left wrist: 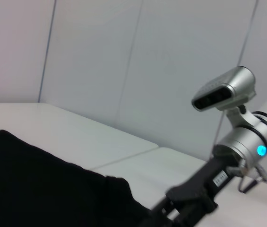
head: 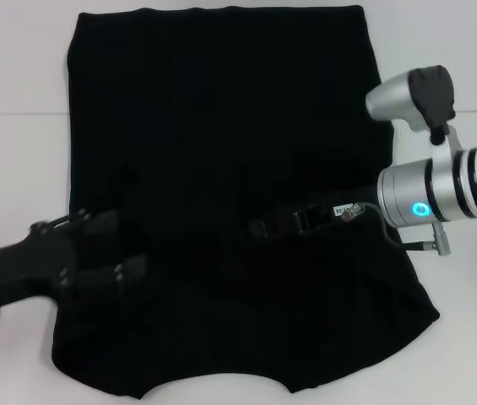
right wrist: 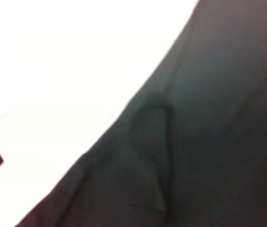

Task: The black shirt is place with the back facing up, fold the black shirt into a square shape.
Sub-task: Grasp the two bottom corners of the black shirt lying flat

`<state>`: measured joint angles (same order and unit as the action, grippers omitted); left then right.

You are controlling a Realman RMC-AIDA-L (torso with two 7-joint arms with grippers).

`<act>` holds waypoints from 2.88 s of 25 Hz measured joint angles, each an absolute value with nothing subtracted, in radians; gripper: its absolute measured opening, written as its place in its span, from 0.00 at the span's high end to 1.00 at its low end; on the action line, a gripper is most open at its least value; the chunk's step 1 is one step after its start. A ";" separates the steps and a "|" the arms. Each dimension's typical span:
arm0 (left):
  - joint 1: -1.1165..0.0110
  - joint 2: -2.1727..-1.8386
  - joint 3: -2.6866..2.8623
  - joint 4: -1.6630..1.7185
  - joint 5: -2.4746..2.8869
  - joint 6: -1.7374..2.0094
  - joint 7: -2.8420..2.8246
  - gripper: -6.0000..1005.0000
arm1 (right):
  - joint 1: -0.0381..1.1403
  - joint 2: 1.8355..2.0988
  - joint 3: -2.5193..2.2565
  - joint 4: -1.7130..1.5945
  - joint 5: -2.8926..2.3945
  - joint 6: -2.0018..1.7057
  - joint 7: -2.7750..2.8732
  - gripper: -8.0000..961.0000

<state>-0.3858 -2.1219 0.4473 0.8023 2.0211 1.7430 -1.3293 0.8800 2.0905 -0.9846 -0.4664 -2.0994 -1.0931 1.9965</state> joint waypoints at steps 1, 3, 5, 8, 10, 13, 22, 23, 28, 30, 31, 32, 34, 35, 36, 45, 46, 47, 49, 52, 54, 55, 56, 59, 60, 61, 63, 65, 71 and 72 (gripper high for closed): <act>-0.370 -2.123 0.447 0.822 2.026 1.755 -1.336 0.07 | 0.869 2.091 -0.985 -0.464 -2.064 -1.105 1.947 0.30; -0.331 -2.130 0.442 0.873 2.051 1.766 -1.345 0.07 | 0.846 2.092 -0.987 -0.458 -1.996 -1.127 1.849 0.30; -0.306 -2.137 0.436 0.909 2.084 1.769 -1.345 0.07 | 0.829 2.093 -0.990 -0.455 -1.952 -1.136 1.789 0.30; -0.284 -2.148 0.428 0.951 2.147 1.766 -1.338 0.07 | 0.818 2.094 -0.991 -0.454 -1.915 -1.132 1.756 0.30; -0.283 -2.151 0.429 0.956 2.189 1.745 -1.308 0.07 | 0.818 2.094 -0.990 -0.453 -1.897 -1.112 1.752 0.30; -0.291 -2.152 0.438 0.957 2.220 1.714 -1.286 0.07 | 0.820 2.094 -0.991 -0.453 -1.889 -1.101 1.752 0.30; -0.324 -2.167 0.587 0.962 2.282 1.530 -1.230 0.07 | 0.824 2.094 -0.985 -0.451 -1.885 -1.076 1.782 0.30; -0.325 -2.167 0.602 0.962 2.282 1.513 -1.230 0.07 | 0.824 2.094 -0.985 -0.451 -1.882 -1.075 1.785 0.30; -0.327 -2.169 0.647 0.966 2.285 1.467 -1.228 0.07 | 0.820 2.093 -0.985 -0.451 -1.858 -1.072 1.792 0.31; -0.329 -2.169 0.656 0.968 2.295 1.451 -1.229 0.08 | 0.817 2.092 -0.985 -0.451 -1.850 -1.072 1.792 0.31; -0.331 -2.169 0.658 0.968 2.300 1.447 -1.230 0.09 | 0.817 2.092 -0.985 -0.451 -1.848 -1.072 1.792 0.31; -0.333 -2.169 0.659 0.969 2.303 1.445 -1.232 0.09 | 0.817 2.092 -0.985 -0.451 -1.848 -1.072 1.792 0.31; -0.335 -2.169 0.660 0.974 2.305 1.444 -1.234 0.11 | 0.817 2.092 -0.985 -0.451 -1.847 -1.072 1.792 0.32; -0.335 -2.169 0.660 0.977 2.306 1.443 -1.236 0.12 | 0.816 2.092 -0.985 -0.451 -1.847 -1.072 1.792 0.32; -0.335 -2.169 0.660 0.979 2.308 1.443 -1.237 0.12 | 0.816 2.092 -0.985 -0.451 -1.847 -1.072 1.792 0.32; -0.327 -2.169 0.656 1.005 2.333 1.441 -1.249 0.25 | 0.815 2.092 -0.983 -0.451 -1.846 -1.072 1.793 0.33; -0.327 -2.169 0.655 1.005 2.333 1.441 -1.249 0.28 | 0.815 2.092 -0.982 -0.451 -1.846 -1.072 1.793 0.33; -0.326 -2.169 0.656 1.005 2.333 1.442 -1.248 0.32 | 0.814 2.092 -0.980 -0.451 -1.845 -1.072 1.793 0.33; -0.327 -2.169 0.659 1.005 2.333 1.442 -1.246 0.39 | 0.814 2.091 -0.976 -0.451 -1.844 -1.072 1.793 0.33; -0.327 -2.169 0.663 1.005 2.334 1.442 -1.245 0.53 | 0.814 2.091 -0.973 -0.451 -1.844 -1.072 1.793 0.38; -0.327 -2.169 0.663 1.005 2.335 1.444 -1.248 0.62 | 0.814 2.091 -0.973 -0.451 -1.844 -1.072 1.793 0.42; -0.327 -2.169 0.662 1.005 2.335 1.445 -1.249 0.66 | 0.814 2.091 -0.973 -0.451 -1.844 -1.072 1.793 0.41; -0.327 -2.169 0.660 1.005 2.335 1.448 -1.250 0.70 | 0.814 2.091 -0.972 -0.451 -1.844 -1.072 1.793 0.41; -0.325 -2.169 0.655 1.005 2.335 1.450 -1.251 0.83 | 0.814 2.091 -0.970 -0.451 -1.844 -1.072 1.793 0.40; -0.324 -2.169 0.651 1.005 2.335 1.451 -1.251 0.88 | 0.814 2.091 -0.970 -0.451 -1.844 -1.072 1.793 0.40; -0.322 -2.169 0.644 1.006 2.334 1.453 -1.252 0.94 | 0.814 2.091 -0.970 -0.451 -1.844 -1.072 1.793 0.39; -0.320 -2.169 0.626 1.006 2.329 1.463 -1.253 0.99 | 0.813 2.090 -0.970 -0.451 -1.844 -1.072 1.793 0.39; -0.318 -2.169 0.591 1.006 2.324 1.487 -1.254 0.99 | 0.807 2.088 -0.969 -0.452 -1.844 -1.073 1.793 0.38; -0.305 -2.169 0.458 1.006 2.323 1.569 -1.255 0.99 | 0.767 2.076 -0.968 -0.462 -1.844 -1.110 1.793 0.36; -0.303 -2.169 0.443 1.005 2.323 1.572 -1.255 0.99 | 0.758 2.071 -0.968 -0.463 -1.844 -1.124 1.793 0.36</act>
<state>-0.3030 -2.1689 0.4426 1.0050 2.3225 1.5717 -1.2555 0.7579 2.0707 -0.9679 -0.4627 -1.8437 -1.1243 1.7933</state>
